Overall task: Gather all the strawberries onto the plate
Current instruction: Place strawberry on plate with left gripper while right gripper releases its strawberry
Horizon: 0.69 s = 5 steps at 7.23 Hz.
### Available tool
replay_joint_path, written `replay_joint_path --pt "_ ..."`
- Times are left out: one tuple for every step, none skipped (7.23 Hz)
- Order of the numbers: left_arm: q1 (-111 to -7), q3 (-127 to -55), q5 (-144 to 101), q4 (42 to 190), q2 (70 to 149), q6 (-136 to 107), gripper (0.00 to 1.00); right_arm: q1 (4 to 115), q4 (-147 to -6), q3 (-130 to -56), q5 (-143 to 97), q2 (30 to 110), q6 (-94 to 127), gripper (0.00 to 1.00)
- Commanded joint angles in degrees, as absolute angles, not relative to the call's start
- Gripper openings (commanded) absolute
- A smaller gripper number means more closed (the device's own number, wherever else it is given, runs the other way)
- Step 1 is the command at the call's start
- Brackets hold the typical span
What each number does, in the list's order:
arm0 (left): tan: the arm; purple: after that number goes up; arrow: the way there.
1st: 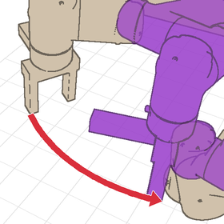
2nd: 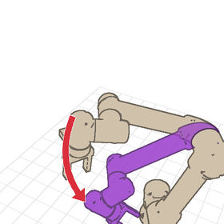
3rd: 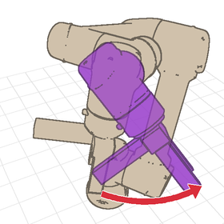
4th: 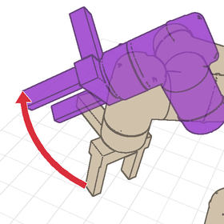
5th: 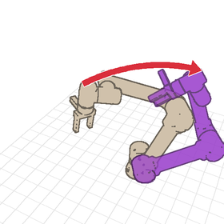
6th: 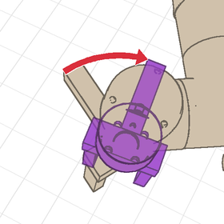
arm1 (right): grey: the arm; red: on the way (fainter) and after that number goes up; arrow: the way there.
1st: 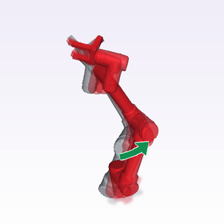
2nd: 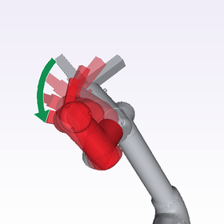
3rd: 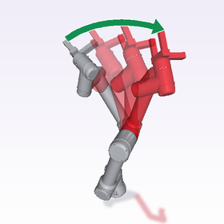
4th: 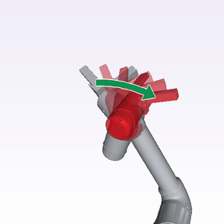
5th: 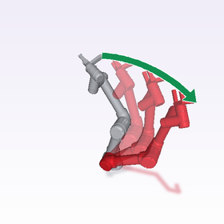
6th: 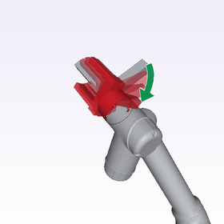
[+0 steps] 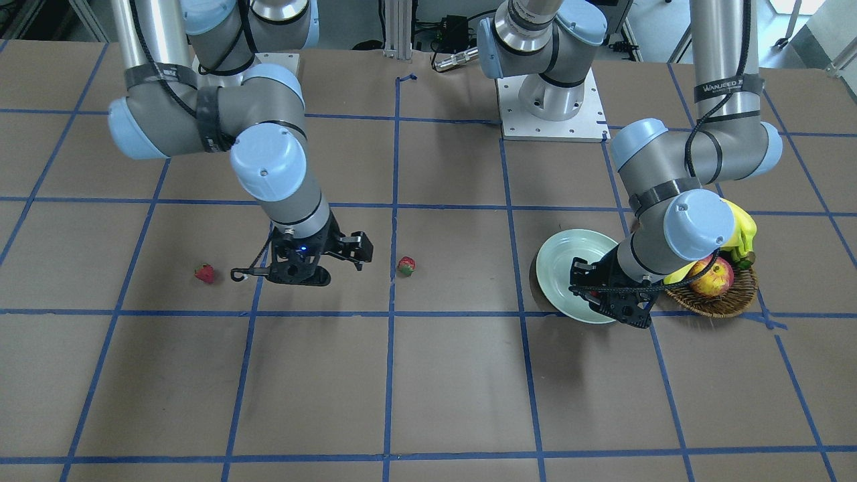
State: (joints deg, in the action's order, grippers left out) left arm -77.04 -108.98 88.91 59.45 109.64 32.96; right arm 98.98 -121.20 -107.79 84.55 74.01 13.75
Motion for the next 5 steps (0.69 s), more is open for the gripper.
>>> replay_joint_path --pt "-76.6 -109.5 89.2 59.6 109.2 33.0 1.00 92.4 -120.3 -109.9 95.4 76.0 1.1 0.99" --pt "-76.8 -109.3 89.3 60.0 108.3 32.8 1.00 88.8 -120.7 -110.1 96.9 76.1 -4.9 0.97" --pt "-77.8 -107.7 89.1 60.0 107.6 32.2 1.00 84.4 -121.0 -110.4 96.6 76.0 -10.8 0.96" --pt "-80.3 -105.5 88.6 63.0 106.5 26.5 1.00 81.9 -123.0 -112.9 96.2 76.0 -15.3 0.95" --pt "-85.4 -104.3 88.5 64.0 105.7 17.4 1.00 81.6 -129.2 -116.5 96.1 75.6 -16.2 0.95"
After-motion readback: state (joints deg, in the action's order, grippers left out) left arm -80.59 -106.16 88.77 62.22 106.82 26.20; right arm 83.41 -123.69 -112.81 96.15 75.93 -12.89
